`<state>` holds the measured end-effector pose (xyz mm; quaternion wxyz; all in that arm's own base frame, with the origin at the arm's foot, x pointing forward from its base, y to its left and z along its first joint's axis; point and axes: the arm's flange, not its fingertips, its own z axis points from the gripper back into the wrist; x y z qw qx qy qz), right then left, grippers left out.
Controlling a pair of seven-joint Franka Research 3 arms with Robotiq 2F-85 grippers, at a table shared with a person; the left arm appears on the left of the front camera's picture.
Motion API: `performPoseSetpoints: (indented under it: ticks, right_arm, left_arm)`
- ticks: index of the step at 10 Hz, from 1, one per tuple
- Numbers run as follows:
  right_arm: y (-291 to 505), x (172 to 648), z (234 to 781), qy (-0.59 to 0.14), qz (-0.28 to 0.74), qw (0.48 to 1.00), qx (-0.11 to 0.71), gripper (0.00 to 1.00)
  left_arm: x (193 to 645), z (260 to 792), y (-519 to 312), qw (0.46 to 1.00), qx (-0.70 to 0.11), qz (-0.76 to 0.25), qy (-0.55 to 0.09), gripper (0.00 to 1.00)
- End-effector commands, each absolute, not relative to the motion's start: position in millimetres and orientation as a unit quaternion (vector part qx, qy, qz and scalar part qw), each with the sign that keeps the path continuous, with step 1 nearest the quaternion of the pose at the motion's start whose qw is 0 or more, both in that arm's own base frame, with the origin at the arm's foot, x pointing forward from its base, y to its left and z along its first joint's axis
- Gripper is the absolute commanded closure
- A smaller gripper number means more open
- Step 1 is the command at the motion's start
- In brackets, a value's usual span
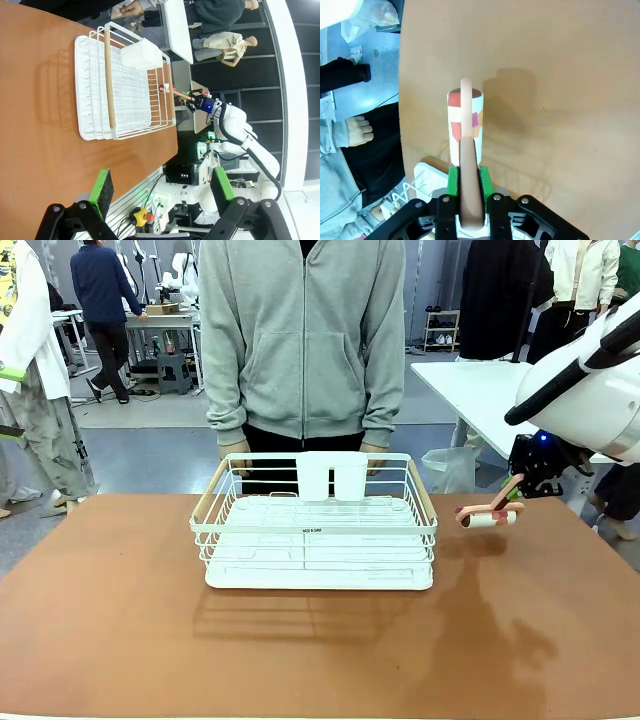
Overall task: Clean the table.
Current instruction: Place the Lint Roller down when the Dish drying rack is positioned in the middle of the table.
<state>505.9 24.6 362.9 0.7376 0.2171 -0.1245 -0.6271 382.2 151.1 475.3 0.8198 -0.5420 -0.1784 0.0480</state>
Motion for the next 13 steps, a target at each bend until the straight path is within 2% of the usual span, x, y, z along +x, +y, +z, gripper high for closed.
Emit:
performPoseSetpoints:
  ticks: [1,9,10,11,12,13]
  right_arm:
    - [29,502,353,-0.132,-0.632,0.728,0.229,0.78]
    - [33,502,343,-0.121,-0.638,0.732,0.207,0.78]
    - [34,500,346,-0.125,-0.636,0.733,0.205,0.64]
    - [33,500,347,-0.125,-0.635,0.735,0.204,0.54]
    - [32,498,348,-0.125,-0.634,0.736,0.203,0.32]
    - [31,497,350,-0.126,-0.633,0.738,0.198,0.18]
  left_arm:
    - [381,477,152,0.815,-0.548,0.045,-0.183,0.0]
    - [381,477,152,0.815,-0.548,0.045,-0.183,0.0]
    - [381,477,152,0.815,-0.548,0.045,-0.183,0.0]
    - [381,477,152,0.815,-0.548,0.045,-0.183,0.0]
    - [381,477,152,0.815,-0.548,0.045,-0.183,0.0]
    - [381,477,152,0.815,-0.548,0.045,-0.183,0.0]
